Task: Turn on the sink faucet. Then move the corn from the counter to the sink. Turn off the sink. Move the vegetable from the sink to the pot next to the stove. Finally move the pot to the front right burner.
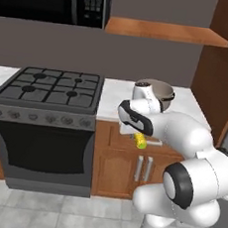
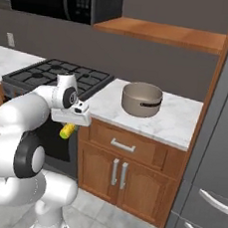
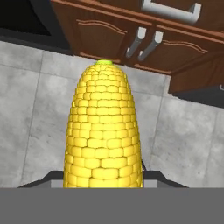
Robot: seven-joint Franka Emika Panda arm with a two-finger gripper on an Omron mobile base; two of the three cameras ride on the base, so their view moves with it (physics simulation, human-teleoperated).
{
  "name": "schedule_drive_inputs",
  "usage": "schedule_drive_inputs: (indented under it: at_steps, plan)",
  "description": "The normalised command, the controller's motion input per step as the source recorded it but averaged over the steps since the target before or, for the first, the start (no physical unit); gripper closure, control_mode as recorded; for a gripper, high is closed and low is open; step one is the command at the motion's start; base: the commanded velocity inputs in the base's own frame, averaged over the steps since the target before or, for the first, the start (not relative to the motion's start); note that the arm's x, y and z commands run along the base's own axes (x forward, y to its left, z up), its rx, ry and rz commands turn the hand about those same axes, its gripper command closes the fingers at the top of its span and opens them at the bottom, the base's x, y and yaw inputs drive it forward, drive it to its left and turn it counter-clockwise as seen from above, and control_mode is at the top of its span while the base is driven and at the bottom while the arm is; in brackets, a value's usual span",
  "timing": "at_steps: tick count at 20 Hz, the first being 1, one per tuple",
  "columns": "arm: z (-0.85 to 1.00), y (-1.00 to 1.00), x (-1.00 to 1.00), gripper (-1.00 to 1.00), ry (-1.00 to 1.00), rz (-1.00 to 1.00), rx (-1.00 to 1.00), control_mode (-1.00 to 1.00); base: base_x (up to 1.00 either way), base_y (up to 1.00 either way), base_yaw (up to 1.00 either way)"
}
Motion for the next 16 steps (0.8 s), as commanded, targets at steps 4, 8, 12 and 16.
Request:
schedule_drive_inputs:
  at_steps: [4,8,12,16]
  plan:
    - [0.00,0.00,0.00,1.00,0.00,0.00,0.00,1.00,0.50,0.51,-0.19]
    - [0.00,0.00,0.00,1.00,0.00,0.00,0.00,1.00,0.46,0.35,-0.16]
    - [0.00,0.00,0.00,1.00,0.00,0.00,0.00,1.00,0.47,0.26,-0.15]
    - [0.00,0.00,0.00,1.00,0.00,0.00,0.00,1.00,0.45,0.28,-0.14]
